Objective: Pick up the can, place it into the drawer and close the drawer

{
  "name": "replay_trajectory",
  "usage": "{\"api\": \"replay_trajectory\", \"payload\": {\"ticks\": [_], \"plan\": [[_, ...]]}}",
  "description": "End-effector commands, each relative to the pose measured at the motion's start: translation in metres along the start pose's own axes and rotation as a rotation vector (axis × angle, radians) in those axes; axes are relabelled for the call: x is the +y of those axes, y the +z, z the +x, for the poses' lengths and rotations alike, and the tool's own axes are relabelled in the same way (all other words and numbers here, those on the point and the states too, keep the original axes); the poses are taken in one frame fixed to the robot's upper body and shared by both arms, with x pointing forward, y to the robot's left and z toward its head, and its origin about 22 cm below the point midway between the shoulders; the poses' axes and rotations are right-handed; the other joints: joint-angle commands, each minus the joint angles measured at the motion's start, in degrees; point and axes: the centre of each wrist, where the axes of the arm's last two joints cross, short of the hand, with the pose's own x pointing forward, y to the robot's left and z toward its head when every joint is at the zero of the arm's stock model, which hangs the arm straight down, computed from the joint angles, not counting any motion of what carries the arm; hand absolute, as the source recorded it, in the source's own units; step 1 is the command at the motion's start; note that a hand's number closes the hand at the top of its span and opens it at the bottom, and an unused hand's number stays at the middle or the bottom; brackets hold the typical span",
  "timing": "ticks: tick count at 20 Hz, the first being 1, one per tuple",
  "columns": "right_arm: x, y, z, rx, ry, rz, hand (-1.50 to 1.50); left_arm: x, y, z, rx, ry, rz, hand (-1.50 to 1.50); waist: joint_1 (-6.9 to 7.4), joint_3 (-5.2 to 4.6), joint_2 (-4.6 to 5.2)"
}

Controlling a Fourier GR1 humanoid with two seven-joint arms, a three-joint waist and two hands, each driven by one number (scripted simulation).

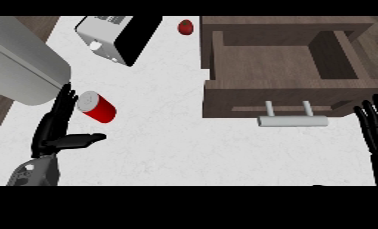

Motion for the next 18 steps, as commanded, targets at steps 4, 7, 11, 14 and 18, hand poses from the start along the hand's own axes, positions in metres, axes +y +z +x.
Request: {"api": "replay_trajectory", "payload": {"ticks": [4, 7, 11, 14, 18], "plan": [[0.004, -0.005, -0.007, -0.002, -0.020, -0.003, -1.50, 0.007, -0.001, -0.017, 0.044, 0.010, 0.007, -1.50, 0.01, -0.02, 0.02], [0.009, 0.008, 0.009, -0.004, 0.007, -0.015, -1.50, -0.005, -0.001, -0.009, 0.000, 0.019, -0.001, -1.50, 0.10, 0.00, -0.06], [0.002, -0.004, 0.008, 0.001, -0.003, -0.001, -1.50, -0.007, -0.016, -0.018, 0.014, 0.024, 0.006, -1.50, -0.07, -0.02, 0.02], [0.003, 0.011, 0.008, 0.000, 0.000, -0.010, -1.50, -0.005, -0.018, -0.016, 0.018, 0.023, 0.004, -1.50, -0.07, -0.01, -0.01], [0.011, 0.008, 0.008, -0.004, -0.013, -0.019, -1.50, -0.005, -0.021, -0.017, 0.006, 0.020, 0.011, -1.50, -0.08, -0.01, 0.00]]}}
